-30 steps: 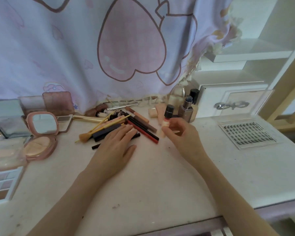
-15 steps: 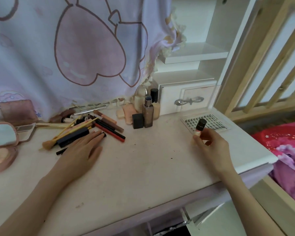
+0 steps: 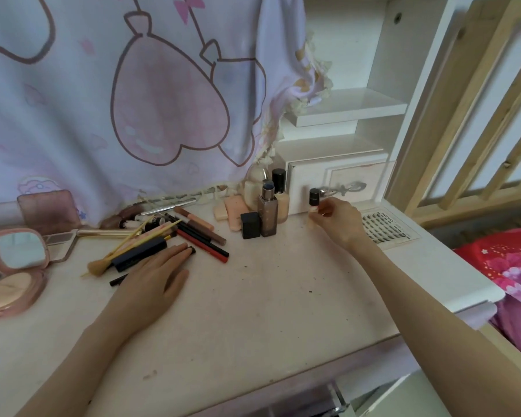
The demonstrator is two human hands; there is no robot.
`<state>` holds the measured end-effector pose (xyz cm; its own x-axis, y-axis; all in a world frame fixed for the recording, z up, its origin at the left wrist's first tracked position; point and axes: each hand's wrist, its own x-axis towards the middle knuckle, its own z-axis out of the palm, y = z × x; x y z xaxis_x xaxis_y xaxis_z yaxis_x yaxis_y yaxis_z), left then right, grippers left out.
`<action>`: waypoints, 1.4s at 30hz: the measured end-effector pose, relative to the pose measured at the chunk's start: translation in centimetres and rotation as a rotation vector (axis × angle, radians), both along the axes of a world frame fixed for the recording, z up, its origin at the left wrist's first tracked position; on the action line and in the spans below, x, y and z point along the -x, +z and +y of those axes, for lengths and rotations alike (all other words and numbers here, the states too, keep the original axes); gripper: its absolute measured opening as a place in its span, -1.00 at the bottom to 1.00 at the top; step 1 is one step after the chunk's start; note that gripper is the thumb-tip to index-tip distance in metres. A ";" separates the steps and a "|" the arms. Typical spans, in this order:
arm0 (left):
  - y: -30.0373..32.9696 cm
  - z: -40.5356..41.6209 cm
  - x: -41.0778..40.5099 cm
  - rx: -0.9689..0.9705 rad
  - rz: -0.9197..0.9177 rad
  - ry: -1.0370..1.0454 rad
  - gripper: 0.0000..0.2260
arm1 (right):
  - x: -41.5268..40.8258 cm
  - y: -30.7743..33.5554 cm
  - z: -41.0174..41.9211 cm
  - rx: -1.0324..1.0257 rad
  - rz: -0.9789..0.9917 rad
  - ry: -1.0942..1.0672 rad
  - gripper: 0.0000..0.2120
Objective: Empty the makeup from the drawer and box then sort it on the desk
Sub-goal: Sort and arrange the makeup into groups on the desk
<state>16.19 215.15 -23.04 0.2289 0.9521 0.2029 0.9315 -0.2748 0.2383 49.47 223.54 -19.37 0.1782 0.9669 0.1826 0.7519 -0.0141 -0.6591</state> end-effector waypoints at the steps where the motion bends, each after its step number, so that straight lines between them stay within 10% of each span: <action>1: 0.0 0.0 0.0 -0.006 -0.005 0.000 -0.59 | 0.2 -0.1 0.2 0.005 0.005 -0.006 -0.82; 24: 0.5 -0.3 -0.3 -0.066 -0.118 0.013 -0.64 | 2.8 -1.2 -5.0 -0.237 -0.003 -0.028 -0.82; 32: 0.6 -0.6 1.6 -0.260 -0.048 0.188 -0.56 | 12.2 -2.2 -8.6 -0.086 -0.270 0.519 -0.66; 42: 0.8 -0.6 7.0 -0.299 -0.184 0.542 -0.82 | 16.4 -3.1 -7.1 -0.228 -0.654 0.603 -0.42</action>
